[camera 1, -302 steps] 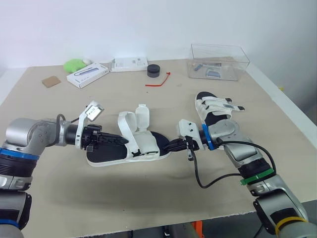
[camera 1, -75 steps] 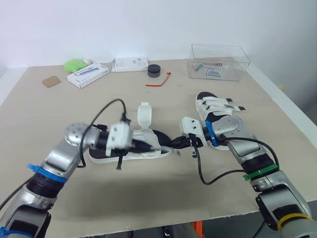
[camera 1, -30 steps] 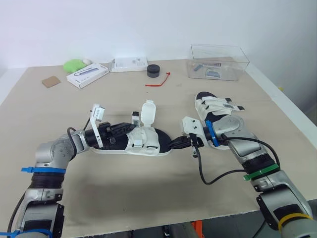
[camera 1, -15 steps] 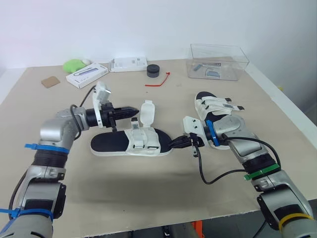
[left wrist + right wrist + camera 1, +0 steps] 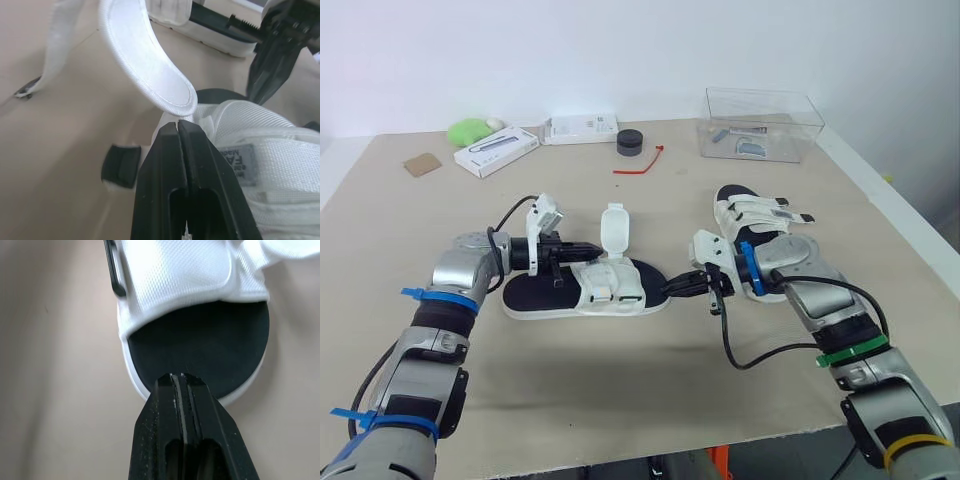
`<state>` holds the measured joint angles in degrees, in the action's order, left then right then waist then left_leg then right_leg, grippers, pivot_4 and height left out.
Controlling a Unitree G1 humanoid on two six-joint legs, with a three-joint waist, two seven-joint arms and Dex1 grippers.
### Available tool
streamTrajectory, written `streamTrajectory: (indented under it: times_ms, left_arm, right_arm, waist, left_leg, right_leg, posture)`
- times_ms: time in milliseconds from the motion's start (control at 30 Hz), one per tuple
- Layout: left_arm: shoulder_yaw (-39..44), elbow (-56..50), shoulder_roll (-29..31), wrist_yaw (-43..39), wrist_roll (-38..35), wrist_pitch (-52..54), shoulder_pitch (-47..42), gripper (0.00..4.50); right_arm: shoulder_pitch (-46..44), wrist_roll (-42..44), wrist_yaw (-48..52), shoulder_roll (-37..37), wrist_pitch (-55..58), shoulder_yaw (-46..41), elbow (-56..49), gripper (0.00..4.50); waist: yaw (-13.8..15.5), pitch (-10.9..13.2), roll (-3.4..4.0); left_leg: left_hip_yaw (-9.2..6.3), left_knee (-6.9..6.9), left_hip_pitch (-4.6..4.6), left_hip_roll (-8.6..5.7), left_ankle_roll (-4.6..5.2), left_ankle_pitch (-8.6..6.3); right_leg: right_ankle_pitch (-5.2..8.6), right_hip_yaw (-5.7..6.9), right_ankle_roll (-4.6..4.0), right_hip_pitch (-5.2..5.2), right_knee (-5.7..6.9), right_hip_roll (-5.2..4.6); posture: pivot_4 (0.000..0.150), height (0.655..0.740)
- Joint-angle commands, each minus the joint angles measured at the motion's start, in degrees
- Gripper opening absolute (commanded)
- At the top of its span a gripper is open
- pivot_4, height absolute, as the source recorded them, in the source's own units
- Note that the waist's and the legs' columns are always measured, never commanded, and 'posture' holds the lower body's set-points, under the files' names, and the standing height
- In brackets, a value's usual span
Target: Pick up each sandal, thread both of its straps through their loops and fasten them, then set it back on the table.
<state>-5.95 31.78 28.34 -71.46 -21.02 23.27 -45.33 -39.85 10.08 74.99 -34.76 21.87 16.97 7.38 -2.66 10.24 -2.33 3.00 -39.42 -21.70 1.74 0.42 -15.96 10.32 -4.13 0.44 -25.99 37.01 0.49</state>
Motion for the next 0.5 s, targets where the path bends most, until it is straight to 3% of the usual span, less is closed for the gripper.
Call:
streamTrajectory:
  times_ms: [33,167,500]
  left_arm:
    - [0.19,-2.05,-0.17,-1.38,0.37,-0.38,0.26,0.05]
    - [0.44,-3.72,-0.28,-1.29,0.24,0.43,1.19,0.05]
    - [2.48,-9.75,1.18,1.58,-0.26,4.18,4.71,0.05]
  right_arm:
    - [-1.39,3.25,-0.74,0.08,4.01,-2.70,-5.56,0.00]
    - [-2.70,3.88,-3.57,2.21,6.15,-3.05,-5.80,0.00]
    - [3.88,-1.05,-6.31,2.68,-2.22,-0.37,-2.38,0.00]
  waist:
    - [0.00,0.00,0.00]
    - [-0.02,0.00,0.00]
    - [-0.06,-0.01,-0.01]
  left_leg:
    - [0.00,0.00,-0.01,0.00,0.01,-0.01]
    - [-0.02,0.00,-0.02,0.01,0.01,-0.01]
    - [-0.03,-0.01,-0.22,-0.02,0.03,-0.03]
  right_leg:
    - [0.00,0.01,0.00,-0.01,0.00,0.01]
    - [0.01,0.01,0.00,-0.02,0.00,0.01]
    - [0.02,0.00,0.03,-0.19,-0.02,-0.06]
  posture:
    - [0.150,0.7400]
    - [0.150,0.7400]
    - [0.150,0.7400]
